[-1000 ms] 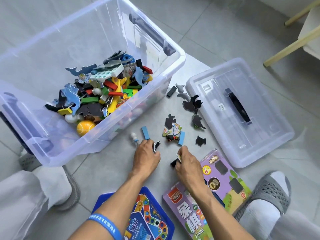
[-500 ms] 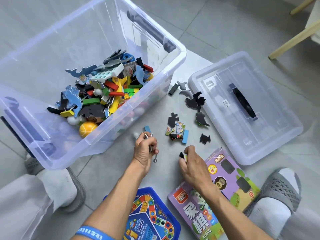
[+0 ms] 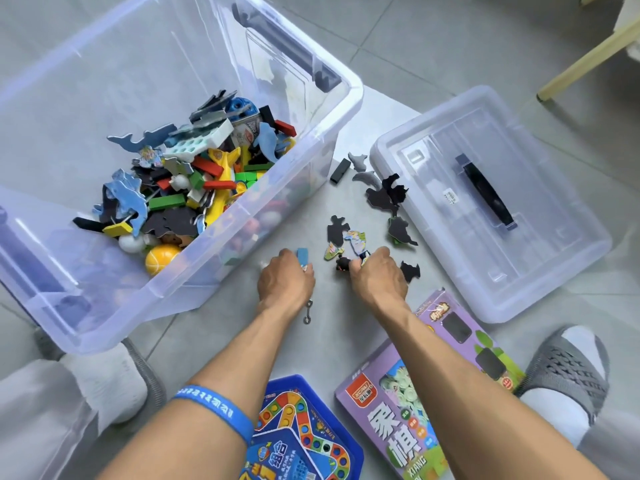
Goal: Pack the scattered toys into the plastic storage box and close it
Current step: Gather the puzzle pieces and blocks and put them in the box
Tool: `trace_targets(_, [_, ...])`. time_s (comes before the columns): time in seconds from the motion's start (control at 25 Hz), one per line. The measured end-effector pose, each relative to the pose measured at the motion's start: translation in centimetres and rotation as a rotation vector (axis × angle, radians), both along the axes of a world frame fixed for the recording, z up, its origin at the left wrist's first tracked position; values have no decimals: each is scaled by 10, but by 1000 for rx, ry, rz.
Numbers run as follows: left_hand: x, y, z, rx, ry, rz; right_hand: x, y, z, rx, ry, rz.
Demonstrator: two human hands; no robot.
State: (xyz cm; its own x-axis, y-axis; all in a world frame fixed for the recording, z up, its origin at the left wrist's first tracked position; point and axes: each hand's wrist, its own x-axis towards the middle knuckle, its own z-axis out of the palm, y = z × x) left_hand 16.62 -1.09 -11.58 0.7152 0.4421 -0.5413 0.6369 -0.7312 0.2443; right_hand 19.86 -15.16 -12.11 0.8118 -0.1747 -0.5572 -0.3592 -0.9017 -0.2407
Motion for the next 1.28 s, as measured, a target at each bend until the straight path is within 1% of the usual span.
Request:
trace_targets(0.04, [-1,-2,4,-34,-29,18,-1,0,1,-2,-6,21])
trace_targets(0.08, [-3,-2,6,-122,-76,93,-5,-1,2,-15,-43,79])
trace_targets(0.12, [-6,-1,8,-264,-136,231,-10,-3,3,-28,-91,153])
trace_targets(0.2, [-19,1,16,-650,-238,586,-18,-10,2,11,-156,244])
trace_targets(0.28, [-37,4,21,-958,-302,856,-16,-19,-3,97,-138,241])
trace_targets(0.32, [-46,8,23,-1072,-325,947,-14,-22,-6,184,-122,158])
trace_targets(0.36, [-54,12,23,-1150,-345,1028,-11,-23,-5,338,-108,-25])
trace_targets(0.4, [-60,15,23,-1204,-357,1106,-10,-24,-2,564,-79,-302])
trace_targets(0.44, [-64,19,21,-1219,-355,1167,-12,-23,4,808,-14,-590])
trace_targets(0.48, [-66,21,18,-1188,-349,1187,-16,-25,8,1013,64,-798])
trace_targets(0.52, [-66,22,15,-1096,-342,1149,-21,-26,14,1149,131,-895])
trace_targets(0.56, [-64,23,12,-972,-338,1055,-23,-27,19,1207,175,-899])
trace_targets(0.6, [-61,22,8,-833,-322,912,-23,-26,22,1191,185,-847])
trace_targets(0.64, [-57,22,6,-686,-279,729,-19,-24,19,1097,152,-753])
trace_targets(0.68, [-55,20,6,-516,-199,529,-15,-20,16,948,101,-615])
trace_targets(0.72, [-54,16,7,-335,-107,337,-11,-15,11,770,42,-458])
trace_targets(0.76, [-56,11,8,-194,-30,185,-8,-8,9,584,-22,-282])
trace_targets(0.8, [-59,5,9,-120,22,84,-7,-1,6,383,-84,-88])
trace_targets(0.84, [-64,0,9,-85,45,22,-8,5,4,228,-152,86])
trace_targets(0.88, [-68,-5,8,-71,44,-21,-10,8,2,139,-206,201])
trace_targets(0.92, [-71,-9,5,-66,39,-58,-10,9,2,91,-233,253])
trace_targets(1.0, [-73,-15,2,-60,27,-112,-7,8,2,37,-230,252])
trace_targets(1.08, [-75,-16,7,-69,0,-104,-8,6,2,3,-237,277])
trace_targets(1.16, [-81,-12,13,-97,-93,6,-11,4,2,-7,-257,297])
trace_targets(1.28, [-75,12,17,-63,-283,283,-16,2,7,1,-258,271])
